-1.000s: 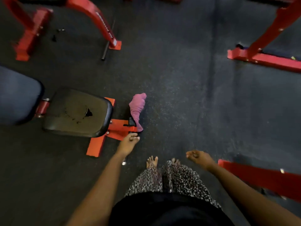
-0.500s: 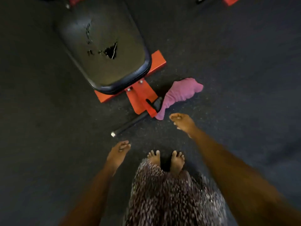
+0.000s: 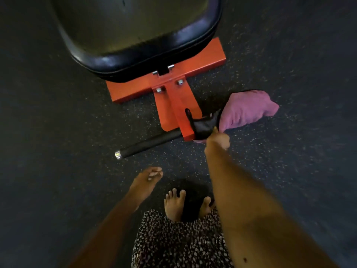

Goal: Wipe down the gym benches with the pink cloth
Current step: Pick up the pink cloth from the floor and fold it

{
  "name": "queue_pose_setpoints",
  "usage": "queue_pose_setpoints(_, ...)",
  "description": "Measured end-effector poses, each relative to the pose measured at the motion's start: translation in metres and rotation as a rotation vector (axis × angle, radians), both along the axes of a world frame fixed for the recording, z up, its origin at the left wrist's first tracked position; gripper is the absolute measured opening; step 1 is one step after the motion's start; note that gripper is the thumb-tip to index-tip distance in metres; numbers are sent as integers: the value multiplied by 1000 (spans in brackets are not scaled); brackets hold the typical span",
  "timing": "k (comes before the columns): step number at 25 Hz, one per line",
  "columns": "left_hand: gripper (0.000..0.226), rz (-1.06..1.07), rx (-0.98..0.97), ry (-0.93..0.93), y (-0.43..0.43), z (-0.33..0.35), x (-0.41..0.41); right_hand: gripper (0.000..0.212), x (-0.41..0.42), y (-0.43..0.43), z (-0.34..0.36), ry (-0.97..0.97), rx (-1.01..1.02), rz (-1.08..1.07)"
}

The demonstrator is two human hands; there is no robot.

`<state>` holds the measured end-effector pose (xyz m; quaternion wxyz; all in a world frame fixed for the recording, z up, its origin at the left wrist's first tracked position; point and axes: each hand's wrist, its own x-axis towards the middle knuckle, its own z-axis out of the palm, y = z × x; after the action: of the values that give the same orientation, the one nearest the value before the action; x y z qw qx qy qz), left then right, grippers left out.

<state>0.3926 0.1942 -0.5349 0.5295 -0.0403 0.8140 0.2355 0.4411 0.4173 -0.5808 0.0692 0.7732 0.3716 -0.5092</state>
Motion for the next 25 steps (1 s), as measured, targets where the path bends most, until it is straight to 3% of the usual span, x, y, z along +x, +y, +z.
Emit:
queue_pose_setpoints(7, 30, -179, 149, -35, 16, 184, 18, 36, 96, -30, 194, 179, -71, 331)
queue_pose_setpoints(12, 29, -4, 252, -55, -22, 352, 53, 18, 123, -62, 372, 419, -277, 98)
queue_pose_setpoints(18, 27, 466, 379, -32, -107, 455, 98, 13, 99, -143, 480, 536, -461, 153)
queue_pose_setpoints(25, 15, 1104, 603, 268, -163, 499, 61, 12, -1, -246, 521, 566, -528, 669)
